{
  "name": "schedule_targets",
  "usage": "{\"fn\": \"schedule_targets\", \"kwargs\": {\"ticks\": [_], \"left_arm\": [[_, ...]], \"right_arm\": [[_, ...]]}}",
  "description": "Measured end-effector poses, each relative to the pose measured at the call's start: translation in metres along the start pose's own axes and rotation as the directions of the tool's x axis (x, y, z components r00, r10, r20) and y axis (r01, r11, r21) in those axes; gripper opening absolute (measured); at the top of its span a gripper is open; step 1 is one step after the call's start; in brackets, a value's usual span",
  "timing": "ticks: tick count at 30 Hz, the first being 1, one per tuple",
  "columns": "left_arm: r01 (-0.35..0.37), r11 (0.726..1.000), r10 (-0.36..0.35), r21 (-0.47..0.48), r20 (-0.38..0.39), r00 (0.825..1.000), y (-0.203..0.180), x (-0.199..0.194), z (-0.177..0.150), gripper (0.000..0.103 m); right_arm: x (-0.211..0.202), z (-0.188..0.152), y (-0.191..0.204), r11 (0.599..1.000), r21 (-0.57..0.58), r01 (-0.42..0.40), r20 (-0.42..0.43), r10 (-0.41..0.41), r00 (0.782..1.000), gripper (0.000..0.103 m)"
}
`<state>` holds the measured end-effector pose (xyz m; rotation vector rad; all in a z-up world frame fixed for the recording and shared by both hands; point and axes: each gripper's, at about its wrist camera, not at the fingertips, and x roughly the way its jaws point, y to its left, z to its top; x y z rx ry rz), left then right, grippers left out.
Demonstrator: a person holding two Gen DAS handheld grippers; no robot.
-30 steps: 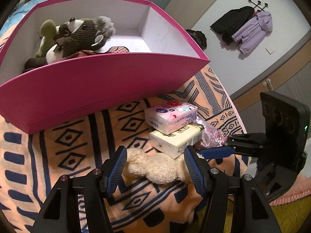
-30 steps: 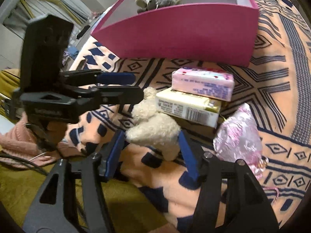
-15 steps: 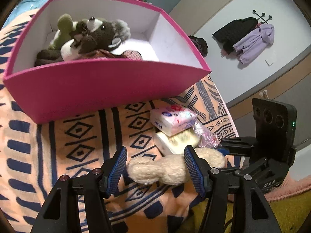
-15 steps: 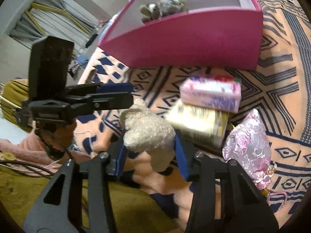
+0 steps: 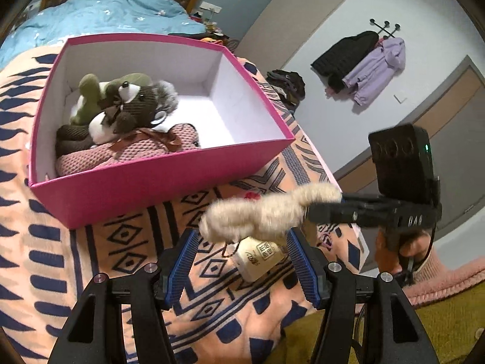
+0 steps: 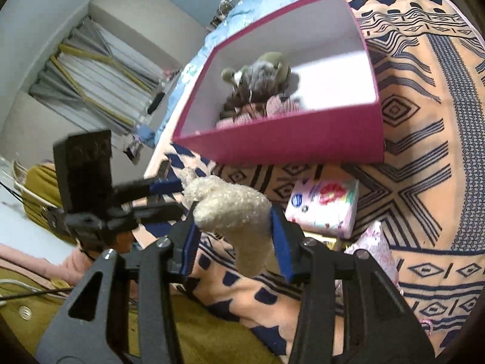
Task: Organize objects
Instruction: 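Grasp the cream bunny plush with the right gripper and lift it, then carry the cream bunny into the magenta box and open the right gripper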
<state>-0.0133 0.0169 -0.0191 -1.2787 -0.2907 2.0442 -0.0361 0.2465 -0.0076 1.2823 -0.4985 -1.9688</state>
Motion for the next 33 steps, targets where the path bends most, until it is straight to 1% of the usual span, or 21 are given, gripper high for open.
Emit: {"fn": "schedule_targets", "kwargs": {"ticks": [5,10,15,17,19,26,31,33], "left_arm": [[0.014,1.000,-0.014,0.023,0.014,1.000,-0.005,0.006,0.007,0.062],[0.005,0.998,-0.009,0.065,0.073,0.997,-0.011,0.001,0.030,0.061],[-0.022,0.995,0.014,0.098,0.089,0.996,-0.013,0.005,0.055,0.056],[-0.021,0.995,0.011,0.102,0.092,0.996,-0.013,0.008,0.064,0.054],[-0.019,0.994,0.010,0.104,0.086,0.996,-0.012,0.012,0.072,0.050],[-0.069,0.988,0.059,0.141,0.072,0.996,-0.015,0.032,0.093,0.049],[-0.098,0.982,0.085,0.160,0.082,0.993,-0.015,0.035,0.100,0.049],[-0.090,0.983,0.077,0.159,0.087,0.993,-0.013,0.034,0.103,0.049]], "right_arm": [[-0.003,0.011,0.001,1.000,0.005,-0.027,0.021,0.027,0.999,0.046],[-0.004,0.027,0.000,0.999,0.003,-0.035,0.059,0.035,0.998,0.046],[-0.012,0.045,-0.006,1.000,0.017,-0.026,0.103,0.024,0.994,0.046],[-0.012,0.052,-0.010,1.000,0.024,-0.020,0.117,0.017,0.993,0.046],[-0.010,0.060,-0.012,0.999,0.031,-0.026,0.124,0.022,0.992,0.046],[-0.006,0.077,-0.016,0.999,0.037,0.001,0.145,-0.007,0.989,0.046],[-0.007,0.084,-0.030,0.995,0.086,0.042,0.169,-0.056,0.984,0.046],[-0.006,0.087,-0.036,0.993,0.108,0.053,0.178,-0.072,0.981,0.046]]}}
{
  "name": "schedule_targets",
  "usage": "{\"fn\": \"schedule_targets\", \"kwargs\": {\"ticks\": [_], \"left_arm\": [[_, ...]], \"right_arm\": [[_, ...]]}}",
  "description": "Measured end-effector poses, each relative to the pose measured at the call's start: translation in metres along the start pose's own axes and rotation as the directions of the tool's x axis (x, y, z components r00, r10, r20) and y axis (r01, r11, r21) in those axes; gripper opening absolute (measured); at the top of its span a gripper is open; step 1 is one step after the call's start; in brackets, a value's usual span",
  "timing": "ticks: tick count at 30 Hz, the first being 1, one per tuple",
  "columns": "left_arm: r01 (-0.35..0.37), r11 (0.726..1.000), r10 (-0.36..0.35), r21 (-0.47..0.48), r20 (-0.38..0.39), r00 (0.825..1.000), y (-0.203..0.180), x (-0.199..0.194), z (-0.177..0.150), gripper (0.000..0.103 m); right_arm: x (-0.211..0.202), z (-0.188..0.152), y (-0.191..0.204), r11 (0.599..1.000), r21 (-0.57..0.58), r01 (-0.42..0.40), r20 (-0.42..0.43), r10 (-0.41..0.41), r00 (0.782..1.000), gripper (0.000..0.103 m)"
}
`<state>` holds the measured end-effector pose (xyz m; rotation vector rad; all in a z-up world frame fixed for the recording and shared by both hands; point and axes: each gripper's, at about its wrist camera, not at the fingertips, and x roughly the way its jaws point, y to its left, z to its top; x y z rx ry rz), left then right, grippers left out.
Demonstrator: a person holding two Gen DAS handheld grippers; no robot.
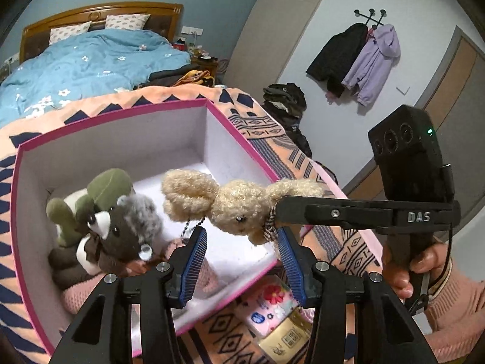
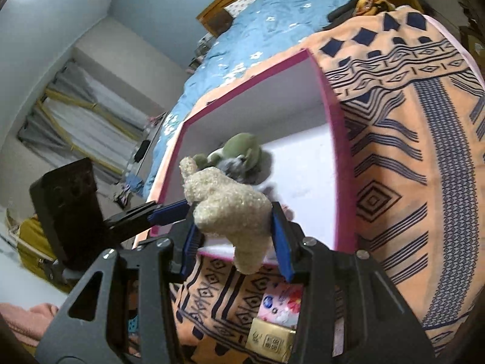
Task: Organize objects
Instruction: 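Carry the cream bunny into the magenta box and open the right gripper, then move the right gripper down to the pink flower tissue pack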
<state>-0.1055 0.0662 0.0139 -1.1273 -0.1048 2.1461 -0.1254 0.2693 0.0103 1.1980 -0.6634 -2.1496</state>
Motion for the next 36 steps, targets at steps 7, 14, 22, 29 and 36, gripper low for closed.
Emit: {"fn": "schedule_targets", "kwargs": {"ticks": [7,14,22,29,36], "left_arm": [[-0.025,0.999,0.026,0.020,-0.040,0.999,0.006,0.021,0.012,0.042],[-0.066,0.997,0.068,0.041,-0.057,0.996,0.012,0.035,0.025,0.042],[-0.151,0.988,0.154,0.041,-0.096,0.983,0.019,0.060,0.035,0.042],[-0.216,0.976,0.218,0.027,-0.104,0.970,0.023,0.068,0.031,0.042],[-0.216,0.976,0.216,0.006,-0.057,0.975,0.020,0.051,0.023,0.061]], "right_arm": [[0.012,0.010,-0.002,1.000,0.016,0.012,-0.005,-0.012,1.000,0.047],[0.024,0.022,-0.005,0.996,0.041,0.076,-0.005,-0.076,0.997,0.053],[0.042,0.035,0.002,0.979,0.010,0.202,-0.001,-0.202,0.979,0.069],[0.039,0.030,0.008,0.970,-0.045,0.238,0.011,-0.238,0.971,0.073],[0.019,0.020,0.011,0.971,-0.088,0.221,0.023,-0.220,0.975,0.073]]}}
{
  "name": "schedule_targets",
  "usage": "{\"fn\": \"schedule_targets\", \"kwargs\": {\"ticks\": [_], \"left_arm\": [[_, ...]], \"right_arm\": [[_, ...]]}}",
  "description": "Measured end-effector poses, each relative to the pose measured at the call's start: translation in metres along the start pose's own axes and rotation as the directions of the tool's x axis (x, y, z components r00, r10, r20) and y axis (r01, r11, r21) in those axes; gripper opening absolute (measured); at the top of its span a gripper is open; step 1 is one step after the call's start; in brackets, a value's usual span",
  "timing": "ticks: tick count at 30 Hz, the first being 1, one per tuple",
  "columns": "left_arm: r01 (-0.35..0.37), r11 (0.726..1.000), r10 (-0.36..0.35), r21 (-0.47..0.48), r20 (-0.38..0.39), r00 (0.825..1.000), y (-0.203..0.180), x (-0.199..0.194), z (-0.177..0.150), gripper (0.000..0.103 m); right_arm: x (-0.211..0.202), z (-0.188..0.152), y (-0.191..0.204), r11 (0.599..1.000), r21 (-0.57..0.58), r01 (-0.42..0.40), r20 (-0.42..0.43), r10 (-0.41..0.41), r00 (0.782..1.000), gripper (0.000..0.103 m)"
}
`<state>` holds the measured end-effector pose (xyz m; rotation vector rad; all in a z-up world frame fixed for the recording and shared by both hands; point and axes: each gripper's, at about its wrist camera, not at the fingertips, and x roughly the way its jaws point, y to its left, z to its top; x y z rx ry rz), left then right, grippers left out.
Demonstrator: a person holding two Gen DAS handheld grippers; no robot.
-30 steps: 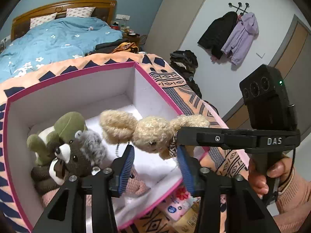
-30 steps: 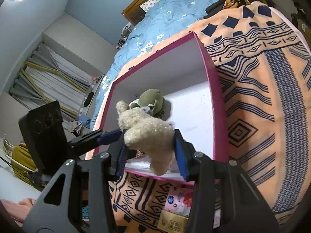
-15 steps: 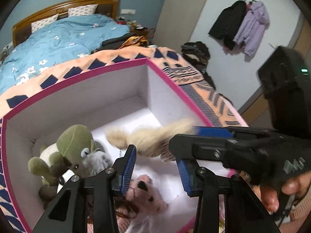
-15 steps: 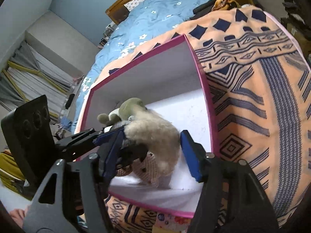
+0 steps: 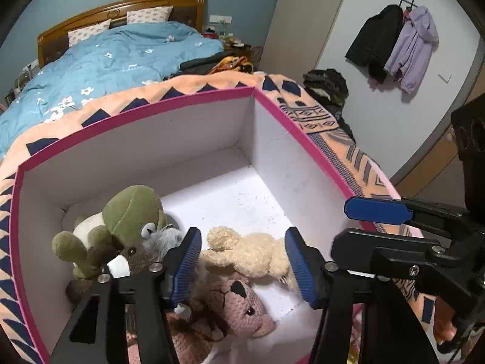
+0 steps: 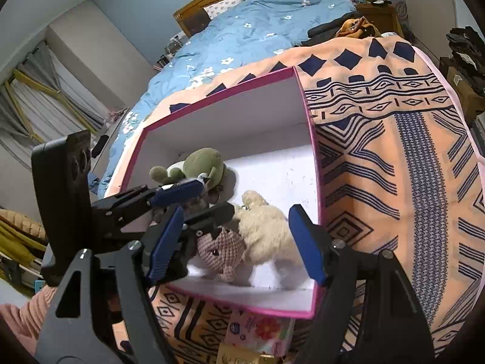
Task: Organize objects
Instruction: 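Move the right gripper down to the pink flower tissue pack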
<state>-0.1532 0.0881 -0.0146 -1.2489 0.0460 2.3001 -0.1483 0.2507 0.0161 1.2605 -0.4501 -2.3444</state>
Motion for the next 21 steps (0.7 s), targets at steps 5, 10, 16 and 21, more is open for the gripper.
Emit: {"fn": "schedule_targets", "kwargs": {"ticks": [5,10,16,21], "left_arm": [[0.016,1.000,-0.017,0.017,0.049,0.999,-0.008,-0.024,-0.009,0.073],[0.051,0.996,-0.058,0.068,0.111,0.992,-0.022,-0.060,-0.029,0.077],[0.127,0.985,-0.140,0.115,0.109,0.984,-0.041,-0.085,-0.062,0.077],[0.177,0.979,-0.183,0.101,0.051,0.982,-0.050,-0.079,-0.086,0.077]], "right_arm": [[-0.024,-0.014,0.000,0.998,-0.027,-0.052,0.028,0.053,0.998,0.073],[-0.047,-0.031,0.002,0.994,-0.066,-0.086,0.044,0.089,0.995,0.073],[-0.055,-0.058,-0.008,0.993,-0.061,-0.102,0.000,0.102,0.995,0.073],[-0.041,-0.080,-0.022,0.997,-0.023,-0.076,-0.068,0.074,0.995,0.070]]}}
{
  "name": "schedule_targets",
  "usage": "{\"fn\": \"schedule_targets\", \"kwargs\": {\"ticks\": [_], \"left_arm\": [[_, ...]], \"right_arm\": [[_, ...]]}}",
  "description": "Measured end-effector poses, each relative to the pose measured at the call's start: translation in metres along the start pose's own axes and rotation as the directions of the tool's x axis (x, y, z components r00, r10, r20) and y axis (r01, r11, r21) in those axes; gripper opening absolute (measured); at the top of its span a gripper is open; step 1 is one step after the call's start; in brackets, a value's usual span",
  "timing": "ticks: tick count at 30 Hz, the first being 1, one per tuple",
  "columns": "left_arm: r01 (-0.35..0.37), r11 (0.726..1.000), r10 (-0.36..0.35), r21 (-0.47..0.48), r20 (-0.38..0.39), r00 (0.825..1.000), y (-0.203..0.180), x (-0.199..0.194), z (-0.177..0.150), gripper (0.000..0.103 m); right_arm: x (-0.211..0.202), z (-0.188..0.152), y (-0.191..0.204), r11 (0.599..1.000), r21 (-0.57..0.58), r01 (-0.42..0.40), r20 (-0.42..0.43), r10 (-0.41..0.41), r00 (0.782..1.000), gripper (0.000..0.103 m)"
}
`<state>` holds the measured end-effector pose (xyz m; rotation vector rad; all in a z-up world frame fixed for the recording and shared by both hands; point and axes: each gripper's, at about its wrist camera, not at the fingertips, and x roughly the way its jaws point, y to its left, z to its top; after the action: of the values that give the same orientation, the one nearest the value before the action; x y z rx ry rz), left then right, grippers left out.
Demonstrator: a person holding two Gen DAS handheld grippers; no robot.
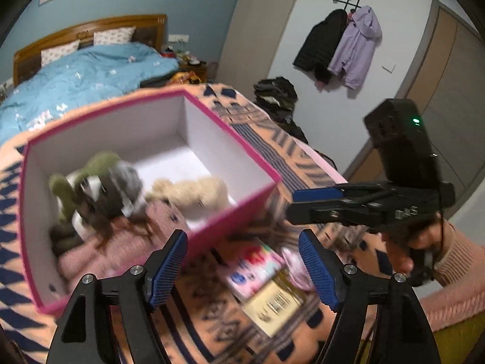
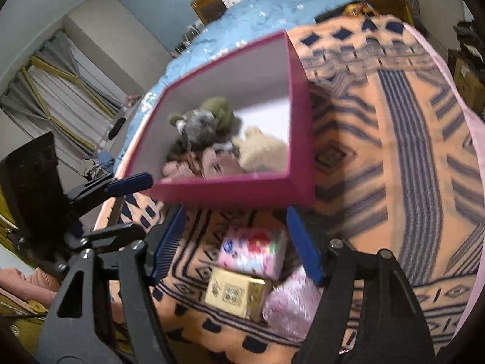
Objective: Organize objects
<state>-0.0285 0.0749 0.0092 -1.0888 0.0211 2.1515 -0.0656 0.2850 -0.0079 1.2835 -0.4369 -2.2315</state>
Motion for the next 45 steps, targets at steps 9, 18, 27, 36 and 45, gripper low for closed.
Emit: {"fn": "schedule_targets", "kwargs": {"ticks": [9,18,27,36,45], "left_arm": [[0.004,0.993,-0.019,-0.118,-0.128,0.992,0.010,0.043,-0.030,0.069],[0.008,0.976,-0.053,-0.215,-0.206,0.977,0.022,0.077,-0.040,0.056],[0.018,0.955,-0.097,-0.296,-0.255,0.962,0.027,0.098,-0.047,0.042],[0.037,0.938,-0.129,-0.344,-0.249,0.960,0.030,0.102,-0.048,0.038],[0.051,0.948,-0.127,-0.313,-0.227,0.965,0.018,0.092,-0.043,0.038]], "right_arm": [[0.035,-0.027,-0.019,0.998,0.048,0.042,-0.113,-0.037,0.993,0.066],[0.051,-0.034,-0.029,0.996,0.076,0.046,-0.149,-0.035,0.988,0.062],[0.058,-0.036,-0.036,0.994,0.102,0.047,-0.164,-0.030,0.986,0.054],[0.063,-0.038,-0.036,0.994,0.099,0.041,-0.173,-0.023,0.985,0.043],[0.054,-0.033,-0.025,0.997,0.065,0.051,-0.156,-0.040,0.987,0.043]]}}
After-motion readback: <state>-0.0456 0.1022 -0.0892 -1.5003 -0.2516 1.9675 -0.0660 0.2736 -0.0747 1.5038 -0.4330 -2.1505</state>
